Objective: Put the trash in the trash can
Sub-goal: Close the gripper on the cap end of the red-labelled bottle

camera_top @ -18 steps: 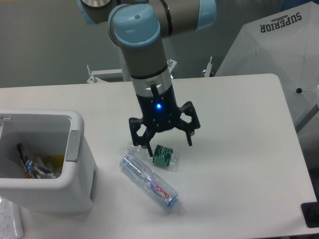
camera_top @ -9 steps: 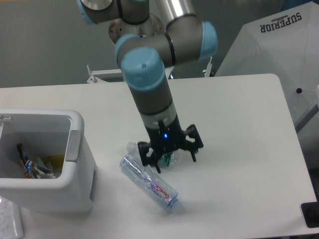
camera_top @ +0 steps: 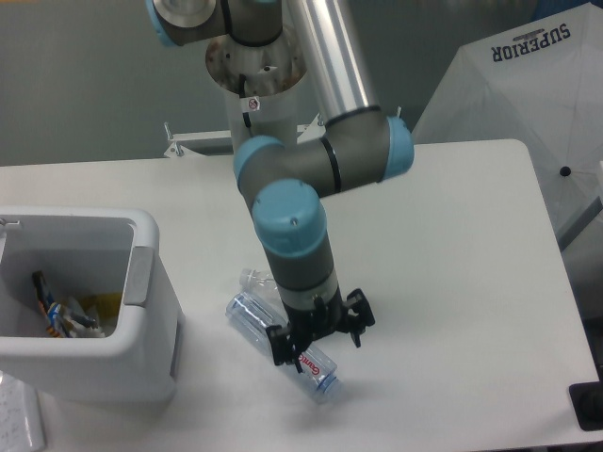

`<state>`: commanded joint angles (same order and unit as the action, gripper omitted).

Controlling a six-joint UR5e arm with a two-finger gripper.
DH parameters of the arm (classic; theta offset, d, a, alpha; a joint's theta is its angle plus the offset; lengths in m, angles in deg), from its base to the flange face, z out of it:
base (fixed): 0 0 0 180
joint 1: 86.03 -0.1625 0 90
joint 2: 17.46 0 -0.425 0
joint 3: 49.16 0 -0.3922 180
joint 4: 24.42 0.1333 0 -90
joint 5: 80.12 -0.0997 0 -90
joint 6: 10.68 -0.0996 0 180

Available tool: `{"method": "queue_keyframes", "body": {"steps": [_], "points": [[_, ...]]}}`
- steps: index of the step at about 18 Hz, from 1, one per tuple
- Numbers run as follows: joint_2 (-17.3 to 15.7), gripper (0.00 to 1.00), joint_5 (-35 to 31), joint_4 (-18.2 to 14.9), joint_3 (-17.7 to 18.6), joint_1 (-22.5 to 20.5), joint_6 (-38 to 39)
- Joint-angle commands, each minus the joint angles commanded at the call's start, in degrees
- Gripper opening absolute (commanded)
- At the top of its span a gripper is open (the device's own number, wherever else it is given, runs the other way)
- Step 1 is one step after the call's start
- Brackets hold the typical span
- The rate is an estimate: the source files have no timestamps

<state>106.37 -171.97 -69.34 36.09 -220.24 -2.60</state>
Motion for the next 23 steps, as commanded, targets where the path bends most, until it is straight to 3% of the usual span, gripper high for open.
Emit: {"method": "queue_keyframes", "body": {"steps": [8, 21, 23], "points": [[3.6, 1.00, -0.9, 0.4, 0.4, 0.3, 0.4], [5.9, 1.00, -1.3, 1.0, 0.5, 0.5, 1.4], [5.8, 0.94, -1.3, 1.0, 0.5, 0.5, 1.3]]}}
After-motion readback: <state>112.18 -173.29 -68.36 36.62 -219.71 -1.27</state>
